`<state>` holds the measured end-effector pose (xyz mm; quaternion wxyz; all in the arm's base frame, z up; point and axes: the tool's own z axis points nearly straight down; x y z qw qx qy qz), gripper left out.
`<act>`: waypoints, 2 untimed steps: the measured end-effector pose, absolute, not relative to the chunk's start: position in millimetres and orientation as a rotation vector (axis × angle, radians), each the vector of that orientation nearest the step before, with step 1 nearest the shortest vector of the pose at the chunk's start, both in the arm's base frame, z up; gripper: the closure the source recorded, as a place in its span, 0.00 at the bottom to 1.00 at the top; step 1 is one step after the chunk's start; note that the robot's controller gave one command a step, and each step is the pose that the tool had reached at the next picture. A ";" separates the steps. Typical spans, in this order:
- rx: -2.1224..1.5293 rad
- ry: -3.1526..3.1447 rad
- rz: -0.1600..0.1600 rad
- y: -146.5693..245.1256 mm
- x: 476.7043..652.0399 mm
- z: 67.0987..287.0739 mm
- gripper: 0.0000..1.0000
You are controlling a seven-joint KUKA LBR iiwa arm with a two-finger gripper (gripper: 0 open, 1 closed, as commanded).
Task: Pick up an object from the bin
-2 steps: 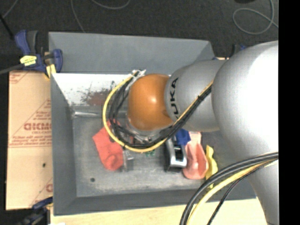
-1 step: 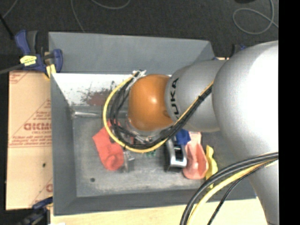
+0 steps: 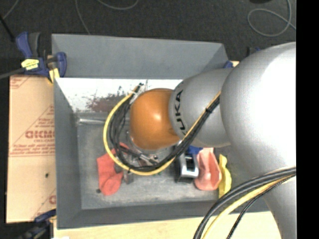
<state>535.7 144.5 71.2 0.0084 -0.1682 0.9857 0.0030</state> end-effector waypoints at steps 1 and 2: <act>-0.524 3.081 0.010 144.5 535.7 71.2 1.00; -0.526 3.077 0.012 147.5 536.3 74.2 1.00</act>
Offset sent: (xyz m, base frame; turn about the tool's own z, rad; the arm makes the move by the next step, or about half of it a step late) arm -0.0001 0.0049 0.0042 -0.0064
